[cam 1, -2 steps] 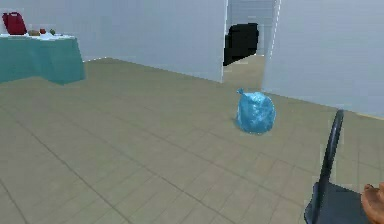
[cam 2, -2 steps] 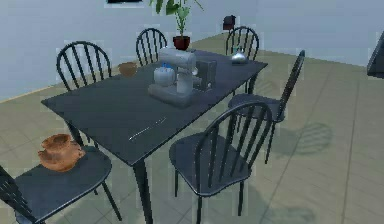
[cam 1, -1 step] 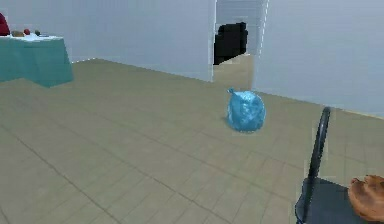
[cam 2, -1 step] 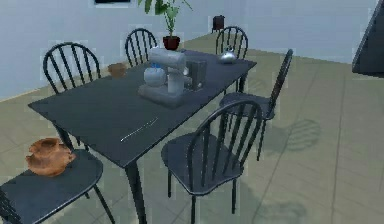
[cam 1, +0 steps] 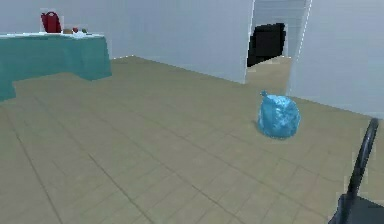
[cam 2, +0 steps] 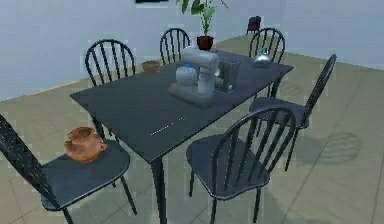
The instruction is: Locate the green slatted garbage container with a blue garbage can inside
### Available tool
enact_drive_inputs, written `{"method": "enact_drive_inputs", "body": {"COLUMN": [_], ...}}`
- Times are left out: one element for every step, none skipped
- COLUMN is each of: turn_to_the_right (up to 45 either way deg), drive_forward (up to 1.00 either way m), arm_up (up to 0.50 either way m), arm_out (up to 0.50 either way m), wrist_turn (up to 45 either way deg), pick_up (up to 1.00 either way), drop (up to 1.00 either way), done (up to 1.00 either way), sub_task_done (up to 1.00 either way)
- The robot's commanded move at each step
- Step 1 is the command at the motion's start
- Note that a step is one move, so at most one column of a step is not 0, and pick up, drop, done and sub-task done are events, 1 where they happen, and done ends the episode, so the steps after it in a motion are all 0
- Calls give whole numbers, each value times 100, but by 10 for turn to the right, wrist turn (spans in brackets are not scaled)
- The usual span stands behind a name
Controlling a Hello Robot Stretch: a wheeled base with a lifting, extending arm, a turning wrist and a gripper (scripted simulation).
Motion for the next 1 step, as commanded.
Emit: {"method": "enact_drive_inputs", "body": {"turn_to_the_right": [0], "drive_forward": [80], "arm_up": [0], "arm_out": [0], "wrist_turn": [0], "pick_up": [0], "drop": [0], "done": [0], "sub_task_done": [0]}}
